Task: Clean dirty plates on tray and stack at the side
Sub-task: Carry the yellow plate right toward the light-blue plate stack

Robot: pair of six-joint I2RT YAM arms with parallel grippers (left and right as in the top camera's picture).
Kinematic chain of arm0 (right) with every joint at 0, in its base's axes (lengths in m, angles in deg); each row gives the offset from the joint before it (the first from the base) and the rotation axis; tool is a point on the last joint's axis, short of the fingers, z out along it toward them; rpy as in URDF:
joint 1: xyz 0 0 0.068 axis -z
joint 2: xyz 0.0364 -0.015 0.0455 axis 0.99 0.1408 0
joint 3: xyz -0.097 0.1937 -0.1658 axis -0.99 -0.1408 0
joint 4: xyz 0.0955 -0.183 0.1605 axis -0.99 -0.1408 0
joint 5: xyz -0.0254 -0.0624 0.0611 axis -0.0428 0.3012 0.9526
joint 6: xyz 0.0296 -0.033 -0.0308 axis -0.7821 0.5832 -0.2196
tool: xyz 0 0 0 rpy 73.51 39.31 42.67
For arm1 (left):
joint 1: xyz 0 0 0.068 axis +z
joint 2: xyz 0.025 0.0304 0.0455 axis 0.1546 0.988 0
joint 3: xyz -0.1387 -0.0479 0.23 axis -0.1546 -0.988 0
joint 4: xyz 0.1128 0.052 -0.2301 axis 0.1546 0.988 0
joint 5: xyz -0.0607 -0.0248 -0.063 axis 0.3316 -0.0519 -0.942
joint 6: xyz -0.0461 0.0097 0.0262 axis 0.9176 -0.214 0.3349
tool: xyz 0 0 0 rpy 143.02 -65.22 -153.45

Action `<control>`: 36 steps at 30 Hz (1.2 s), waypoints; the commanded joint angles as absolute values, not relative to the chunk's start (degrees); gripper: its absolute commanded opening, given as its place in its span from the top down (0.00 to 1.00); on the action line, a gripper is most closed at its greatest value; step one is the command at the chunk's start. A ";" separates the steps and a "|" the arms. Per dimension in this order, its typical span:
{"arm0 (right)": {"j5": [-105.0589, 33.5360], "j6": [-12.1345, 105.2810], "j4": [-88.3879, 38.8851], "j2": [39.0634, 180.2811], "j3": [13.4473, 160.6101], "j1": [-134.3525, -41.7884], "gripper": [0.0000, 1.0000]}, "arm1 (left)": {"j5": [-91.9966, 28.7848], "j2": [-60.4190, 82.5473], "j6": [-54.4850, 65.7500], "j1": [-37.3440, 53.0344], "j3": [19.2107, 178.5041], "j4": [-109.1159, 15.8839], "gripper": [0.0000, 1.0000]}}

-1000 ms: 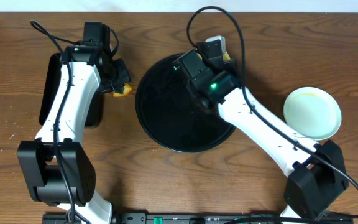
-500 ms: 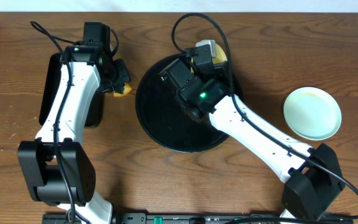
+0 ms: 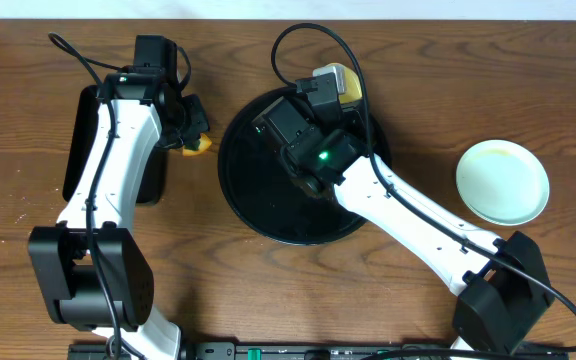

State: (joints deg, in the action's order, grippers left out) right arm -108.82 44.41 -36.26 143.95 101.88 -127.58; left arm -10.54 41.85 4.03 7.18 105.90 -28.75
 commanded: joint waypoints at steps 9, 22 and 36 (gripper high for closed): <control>-86.22 44.02 -36.65 142.62 101.97 -124.19 0.99 | -10.65 42.31 3.52 7.33 105.65 -28.77 0.93; -42.61 45.37 -38.60 142.62 101.97 -105.04 0.99 | -10.65 42.31 3.52 7.33 105.65 -28.79 0.92; -30.44 50.49 -48.28 138.51 101.71 -81.85 0.99 | -10.62 42.31 3.52 7.33 105.65 -28.77 0.93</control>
State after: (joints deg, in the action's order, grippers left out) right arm -34.22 48.17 -47.69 142.03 101.84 -85.72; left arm -10.54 41.85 4.03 7.20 105.90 -28.75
